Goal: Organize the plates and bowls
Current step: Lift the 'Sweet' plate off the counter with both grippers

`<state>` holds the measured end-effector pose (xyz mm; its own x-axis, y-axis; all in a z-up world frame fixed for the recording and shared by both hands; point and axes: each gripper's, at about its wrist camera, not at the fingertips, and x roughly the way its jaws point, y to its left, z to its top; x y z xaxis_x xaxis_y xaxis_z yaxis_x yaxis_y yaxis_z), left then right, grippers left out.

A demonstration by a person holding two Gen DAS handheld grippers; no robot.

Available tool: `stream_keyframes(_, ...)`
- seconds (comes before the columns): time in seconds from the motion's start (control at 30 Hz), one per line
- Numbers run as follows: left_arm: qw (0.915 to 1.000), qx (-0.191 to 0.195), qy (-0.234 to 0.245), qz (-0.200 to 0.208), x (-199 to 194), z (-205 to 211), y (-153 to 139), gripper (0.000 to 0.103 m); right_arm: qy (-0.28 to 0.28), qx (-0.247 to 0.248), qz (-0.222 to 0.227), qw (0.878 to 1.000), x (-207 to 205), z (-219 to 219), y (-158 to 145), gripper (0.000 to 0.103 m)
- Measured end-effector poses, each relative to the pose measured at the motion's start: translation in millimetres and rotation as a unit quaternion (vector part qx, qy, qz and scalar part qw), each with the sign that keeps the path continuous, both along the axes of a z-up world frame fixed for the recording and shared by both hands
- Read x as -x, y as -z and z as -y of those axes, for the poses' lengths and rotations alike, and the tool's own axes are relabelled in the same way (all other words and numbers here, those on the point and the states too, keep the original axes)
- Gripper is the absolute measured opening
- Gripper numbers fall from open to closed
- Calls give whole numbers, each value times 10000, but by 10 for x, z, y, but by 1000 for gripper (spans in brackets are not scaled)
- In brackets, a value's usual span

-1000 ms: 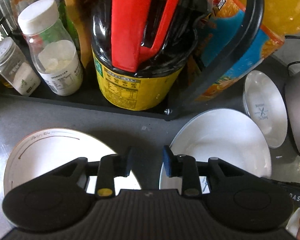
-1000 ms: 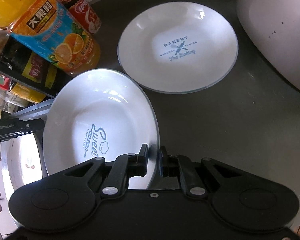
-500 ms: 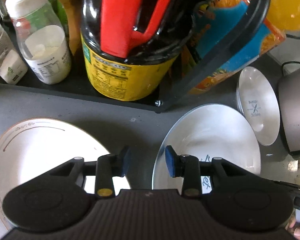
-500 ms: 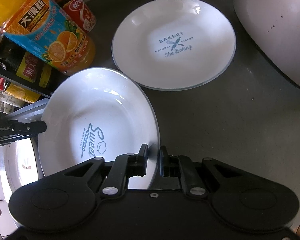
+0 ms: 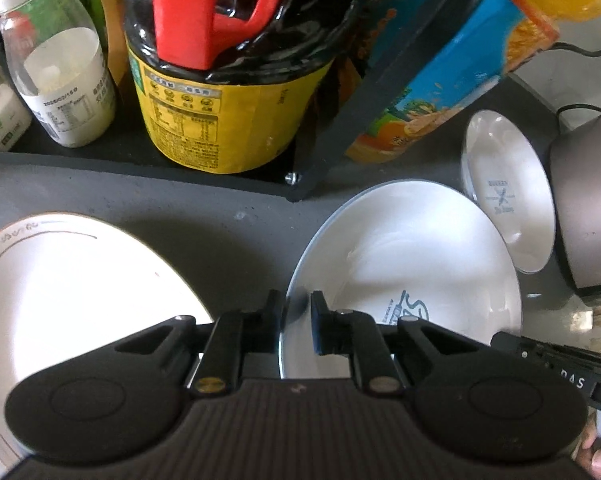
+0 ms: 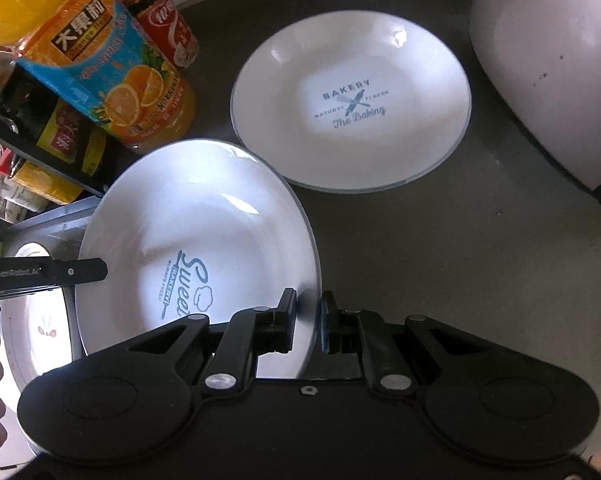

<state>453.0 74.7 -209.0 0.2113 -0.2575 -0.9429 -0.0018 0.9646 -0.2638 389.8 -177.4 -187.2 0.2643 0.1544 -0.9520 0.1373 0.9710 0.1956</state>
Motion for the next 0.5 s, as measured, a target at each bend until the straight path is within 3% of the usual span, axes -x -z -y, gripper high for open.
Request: stream_keyframes(0.5,9994,29,-279,205,214,-159,-248,13,-331,-90,237,9991,106,-103,-198,12)
